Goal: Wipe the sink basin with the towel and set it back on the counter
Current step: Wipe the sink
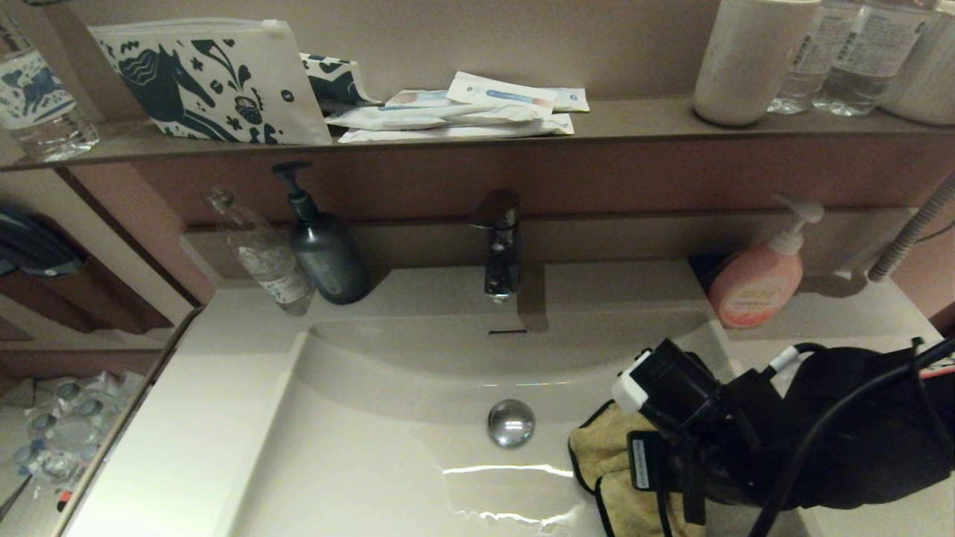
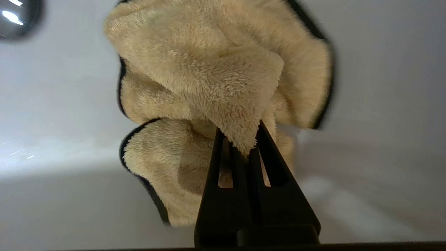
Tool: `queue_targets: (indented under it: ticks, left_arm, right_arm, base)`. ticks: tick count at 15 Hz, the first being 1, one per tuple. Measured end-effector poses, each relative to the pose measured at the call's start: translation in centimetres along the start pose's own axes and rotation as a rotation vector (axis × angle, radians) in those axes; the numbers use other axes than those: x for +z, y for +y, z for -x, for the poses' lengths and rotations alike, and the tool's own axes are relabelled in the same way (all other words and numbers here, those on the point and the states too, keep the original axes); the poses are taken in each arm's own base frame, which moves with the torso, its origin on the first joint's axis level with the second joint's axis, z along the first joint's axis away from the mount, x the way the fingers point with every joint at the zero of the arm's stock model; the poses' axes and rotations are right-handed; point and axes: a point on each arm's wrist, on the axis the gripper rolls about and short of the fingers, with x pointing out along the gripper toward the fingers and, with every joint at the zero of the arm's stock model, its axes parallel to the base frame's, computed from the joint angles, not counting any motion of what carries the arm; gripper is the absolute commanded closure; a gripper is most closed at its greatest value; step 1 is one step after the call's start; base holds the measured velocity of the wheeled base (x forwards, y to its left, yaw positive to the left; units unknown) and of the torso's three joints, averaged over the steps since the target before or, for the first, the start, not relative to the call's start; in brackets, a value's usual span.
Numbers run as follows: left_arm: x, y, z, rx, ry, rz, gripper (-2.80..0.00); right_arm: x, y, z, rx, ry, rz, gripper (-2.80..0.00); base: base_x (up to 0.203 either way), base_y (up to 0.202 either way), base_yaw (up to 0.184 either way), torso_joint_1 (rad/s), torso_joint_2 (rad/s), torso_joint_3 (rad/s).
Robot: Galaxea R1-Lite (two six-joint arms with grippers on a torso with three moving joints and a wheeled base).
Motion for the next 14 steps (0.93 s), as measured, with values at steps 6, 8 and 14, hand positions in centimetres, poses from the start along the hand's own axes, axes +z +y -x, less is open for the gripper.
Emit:
queue_targets:
  ticks: [6, 8, 14]
  left_arm:
    - [0.0, 0.0, 0.0, 0.0, 0.0, 0.0, 0.0]
    - [0.0, 0.0, 0.0, 0.0, 0.0, 0.0, 0.0]
    - [0.0, 0.0, 0.0, 0.0, 0.0, 0.001, 0.0]
  right_arm:
    - [-2.2, 2.2, -5.0, -0.033, 0.045, -0.022, 0.0]
    - [-2.8, 2.6, -6.3, -0.048, 0.062, -0.014, 0.0]
    - [-3.4, 4.3, -9.0, 0.005, 0.083, -0.017, 0.0]
  base:
    - [0.0, 0.0, 0.0, 0.0, 0.0, 0.0]
    - [0.0, 0.0, 0.0, 0.0, 0.0, 0.0]
    - [0.0, 0.0, 0.0, 0.0, 0.0, 0.0]
